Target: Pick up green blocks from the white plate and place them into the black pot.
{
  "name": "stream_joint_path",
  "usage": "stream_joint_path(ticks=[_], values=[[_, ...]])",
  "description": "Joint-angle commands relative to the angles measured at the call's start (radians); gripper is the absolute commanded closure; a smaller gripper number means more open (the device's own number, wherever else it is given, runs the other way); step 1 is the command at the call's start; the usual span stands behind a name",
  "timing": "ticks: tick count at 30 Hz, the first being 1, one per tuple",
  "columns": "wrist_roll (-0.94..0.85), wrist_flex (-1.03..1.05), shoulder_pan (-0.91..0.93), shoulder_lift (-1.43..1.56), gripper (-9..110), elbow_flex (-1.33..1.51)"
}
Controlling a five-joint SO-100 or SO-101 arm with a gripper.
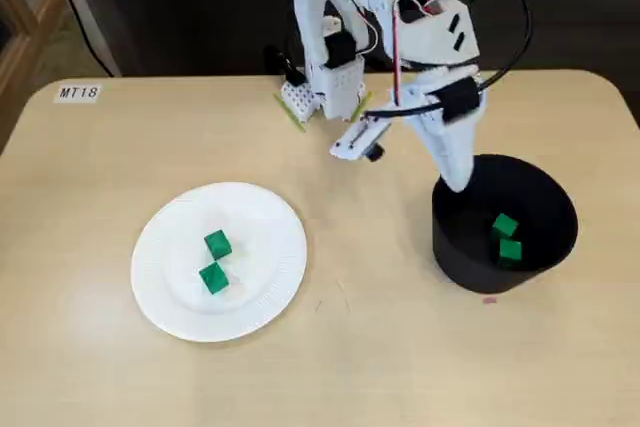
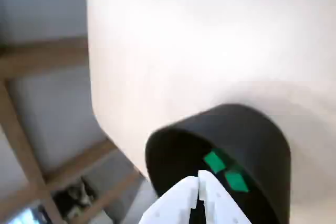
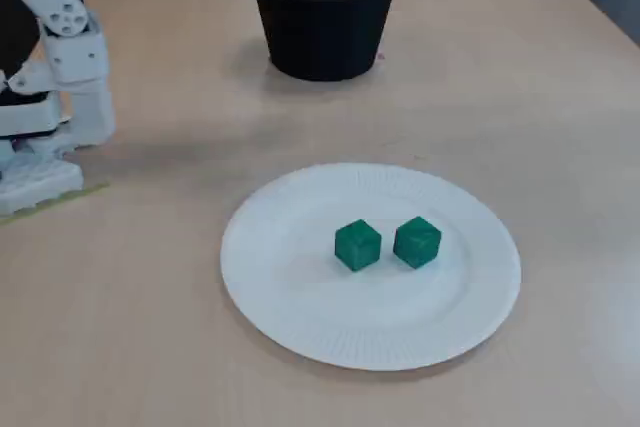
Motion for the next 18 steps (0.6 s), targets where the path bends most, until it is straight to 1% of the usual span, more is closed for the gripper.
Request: stream_joint_path(ticks=[1, 2, 7, 10, 12, 18], values=[[0.133, 0.061, 0.167, 0.017, 104, -0.041], [0.181, 0.08, 0.212, 0.011, 104, -0.038], [0.272, 0.11, 0.374, -0.029, 104, -0.054], [0.324, 0.209, 0.456, -0.109, 104, -0.117], [0.37, 0.273, 0.494, -0.156, 104, -0.14], [0.407, 0.293, 0.572, -0.224, 104, -0.14]])
